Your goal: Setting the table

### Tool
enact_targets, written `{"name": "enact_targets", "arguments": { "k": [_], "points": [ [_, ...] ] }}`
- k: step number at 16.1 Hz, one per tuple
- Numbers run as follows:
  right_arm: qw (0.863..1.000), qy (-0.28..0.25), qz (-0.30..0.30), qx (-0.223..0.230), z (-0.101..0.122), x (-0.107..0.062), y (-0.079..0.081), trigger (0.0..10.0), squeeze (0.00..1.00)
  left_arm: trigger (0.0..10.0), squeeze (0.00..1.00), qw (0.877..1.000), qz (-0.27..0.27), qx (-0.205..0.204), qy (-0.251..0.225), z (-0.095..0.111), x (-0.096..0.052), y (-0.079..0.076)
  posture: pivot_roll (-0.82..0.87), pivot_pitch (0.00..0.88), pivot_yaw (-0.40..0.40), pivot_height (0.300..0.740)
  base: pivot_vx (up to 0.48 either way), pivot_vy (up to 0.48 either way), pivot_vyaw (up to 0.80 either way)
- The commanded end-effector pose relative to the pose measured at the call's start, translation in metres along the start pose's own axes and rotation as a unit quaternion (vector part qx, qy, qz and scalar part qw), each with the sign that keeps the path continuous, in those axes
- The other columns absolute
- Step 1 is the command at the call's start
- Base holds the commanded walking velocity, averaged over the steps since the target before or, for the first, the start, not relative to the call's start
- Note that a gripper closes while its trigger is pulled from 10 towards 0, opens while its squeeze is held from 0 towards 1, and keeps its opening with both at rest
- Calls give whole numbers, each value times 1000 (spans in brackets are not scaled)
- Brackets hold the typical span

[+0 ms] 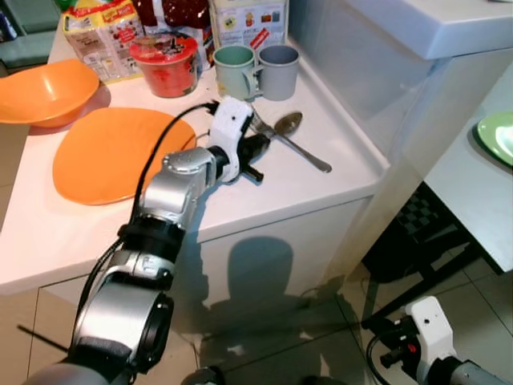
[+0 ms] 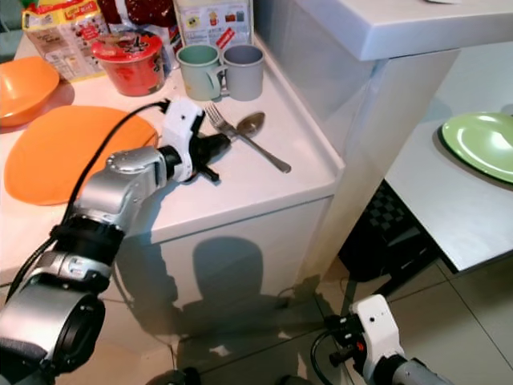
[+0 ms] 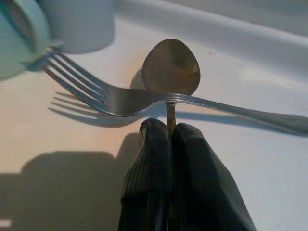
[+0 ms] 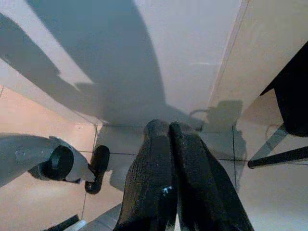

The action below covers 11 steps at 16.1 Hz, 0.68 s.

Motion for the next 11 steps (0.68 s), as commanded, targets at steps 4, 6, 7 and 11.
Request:
{"name": "enact_targets", "arguments": {
  "k": [4, 6, 7, 11],
  "points": [
    [1000, -8, -14, -1, 1, -1, -2, 10000, 0, 0, 0, 1000, 15, -2, -26, 13, -7, 0, -124, 100, 27, 740, 0, 0, 0],
    [1000, -9, -13, -1, 1, 0, -2, 10000, 0, 0, 0, 999, 20, -1, -30, 16, -7, 0, -124, 97, 28, 740, 0, 0, 0],
    [1000, -9, -13, -1, 1, 0, -2, 10000, 0, 0, 0, 999, 21, -2, -32, 18, -7, 1, -125, 93, 28, 740, 0, 0, 0],
    [1000, -8, -14, -1, 0, 1, -3, 10000, 0, 0, 0, 998, 24, -1, -53, 35, -8, 0, -127, 84, 28, 740, 0, 0, 0]
  ]
}}
Point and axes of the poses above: a point about 5 cm out from each wrist's last joint towards the gripper, its own x axis pointing out of the wrist towards the gripper, its own z axis along the axis of the wrist's last joint, y = z × x, the point moved 1 cm from there along x, pointing out of the wrist towards the gripper, and after that the axes turned 5 degrees about -x, right-handed, at the moved point
